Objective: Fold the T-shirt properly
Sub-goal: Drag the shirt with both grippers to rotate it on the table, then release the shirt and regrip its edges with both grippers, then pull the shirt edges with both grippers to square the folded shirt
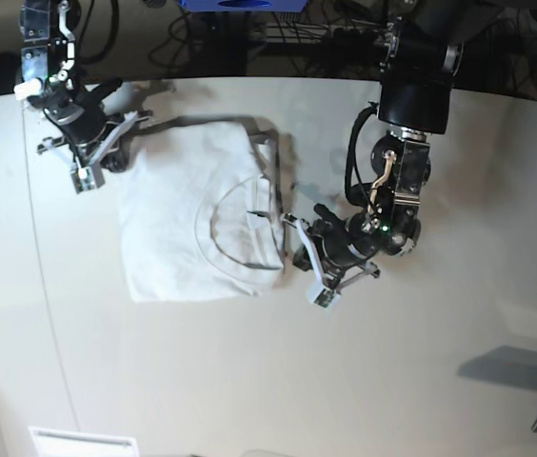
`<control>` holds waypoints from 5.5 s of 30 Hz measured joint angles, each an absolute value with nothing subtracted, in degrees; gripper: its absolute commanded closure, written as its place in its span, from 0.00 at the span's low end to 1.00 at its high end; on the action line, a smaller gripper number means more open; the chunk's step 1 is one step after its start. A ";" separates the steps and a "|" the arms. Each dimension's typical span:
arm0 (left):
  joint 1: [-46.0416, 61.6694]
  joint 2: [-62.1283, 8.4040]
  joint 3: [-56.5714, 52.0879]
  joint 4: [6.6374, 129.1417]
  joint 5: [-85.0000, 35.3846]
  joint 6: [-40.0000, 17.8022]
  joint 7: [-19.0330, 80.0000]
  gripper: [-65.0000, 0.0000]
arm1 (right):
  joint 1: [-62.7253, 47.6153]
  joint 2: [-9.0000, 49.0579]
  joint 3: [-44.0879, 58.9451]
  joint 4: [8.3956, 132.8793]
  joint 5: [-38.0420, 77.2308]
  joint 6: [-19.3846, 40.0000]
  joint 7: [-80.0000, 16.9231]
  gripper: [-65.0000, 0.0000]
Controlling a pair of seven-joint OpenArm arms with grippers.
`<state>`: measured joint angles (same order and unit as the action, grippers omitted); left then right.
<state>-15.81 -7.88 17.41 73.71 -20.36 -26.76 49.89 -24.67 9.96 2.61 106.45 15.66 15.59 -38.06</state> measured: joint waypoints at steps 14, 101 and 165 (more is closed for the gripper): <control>-23.07 -1.39 17.34 64.05 -19.44 -26.33 49.95 1.00 | -28.25 10.41 -7.84 107.00 15.44 14.94 -35.29 0.99; -26.00 0.38 18.33 59.77 -19.35 -26.15 45.47 1.00 | -18.48 11.14 -2.70 99.07 16.10 13.52 -31.46 0.99; -1.45 -7.03 20.67 89.32 -20.78 -19.90 48.64 1.00 | -10.63 13.74 -3.03 95.77 15.42 14.31 -31.51 0.99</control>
